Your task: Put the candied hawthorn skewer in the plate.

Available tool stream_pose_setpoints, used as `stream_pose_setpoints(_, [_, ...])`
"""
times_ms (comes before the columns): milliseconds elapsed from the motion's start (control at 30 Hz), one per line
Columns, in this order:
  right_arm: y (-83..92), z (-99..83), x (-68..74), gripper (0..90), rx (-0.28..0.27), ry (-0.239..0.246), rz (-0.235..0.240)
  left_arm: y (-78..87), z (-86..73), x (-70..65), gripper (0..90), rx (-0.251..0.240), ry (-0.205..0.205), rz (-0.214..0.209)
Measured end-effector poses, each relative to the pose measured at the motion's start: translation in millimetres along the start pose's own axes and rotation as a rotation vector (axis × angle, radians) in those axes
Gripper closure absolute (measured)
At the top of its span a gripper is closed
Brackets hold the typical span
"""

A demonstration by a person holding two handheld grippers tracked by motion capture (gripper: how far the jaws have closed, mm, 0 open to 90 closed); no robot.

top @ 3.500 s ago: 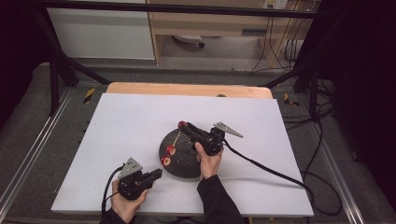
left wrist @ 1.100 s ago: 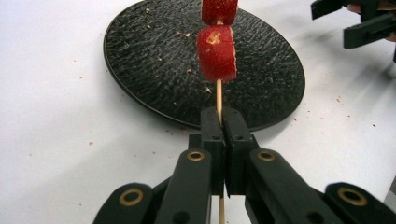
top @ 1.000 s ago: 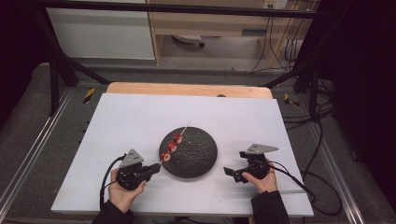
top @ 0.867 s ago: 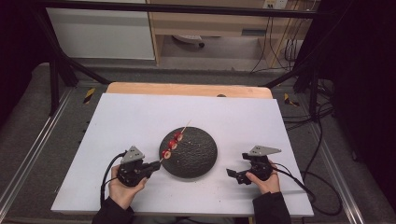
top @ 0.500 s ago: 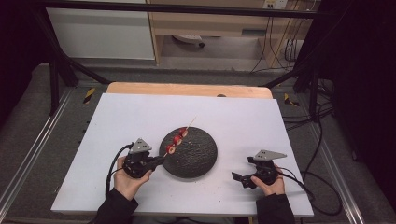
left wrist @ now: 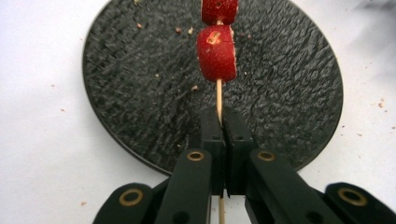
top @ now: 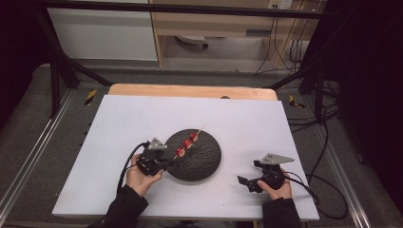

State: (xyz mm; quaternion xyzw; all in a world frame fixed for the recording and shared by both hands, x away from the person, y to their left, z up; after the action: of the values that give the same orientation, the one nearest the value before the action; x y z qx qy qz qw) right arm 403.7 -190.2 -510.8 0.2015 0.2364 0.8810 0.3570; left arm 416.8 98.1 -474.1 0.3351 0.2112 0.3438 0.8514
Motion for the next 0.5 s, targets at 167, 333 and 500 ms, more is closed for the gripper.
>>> stream_pose_setpoints(167, [0.5,-1.0,1.0,0.6,0.002,0.000,0.006,-9.6,-4.4,-3.4,88.6,0.047,-0.005,0.024])
stream_pose_setpoints(333, [0.9,-1.5,0.9,0.7,0.004,0.000,0.007,-16.5,-7.3,-4.4,88.6,0.090,-0.012,0.036])
stream_pose_setpoints(500, [0.2,-1.6,0.7,0.8,0.006,0.000,0.008,-20.1,-9.2,-5.1,88.6,0.109,-0.013,0.046])
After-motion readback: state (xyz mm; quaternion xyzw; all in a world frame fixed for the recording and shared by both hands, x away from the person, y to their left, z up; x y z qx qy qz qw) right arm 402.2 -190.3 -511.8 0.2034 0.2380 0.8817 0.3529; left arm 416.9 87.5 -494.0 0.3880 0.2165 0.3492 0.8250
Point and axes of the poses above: each handheld gripper's, and its own axes: y roughly backward along the jaws, z roughly out of its top, x roughly to its left, the point moved 9 cm from there along -y, roughly forward along the jaws, and after that the axes turned 1 degree about -x, right-handed, at the moved point
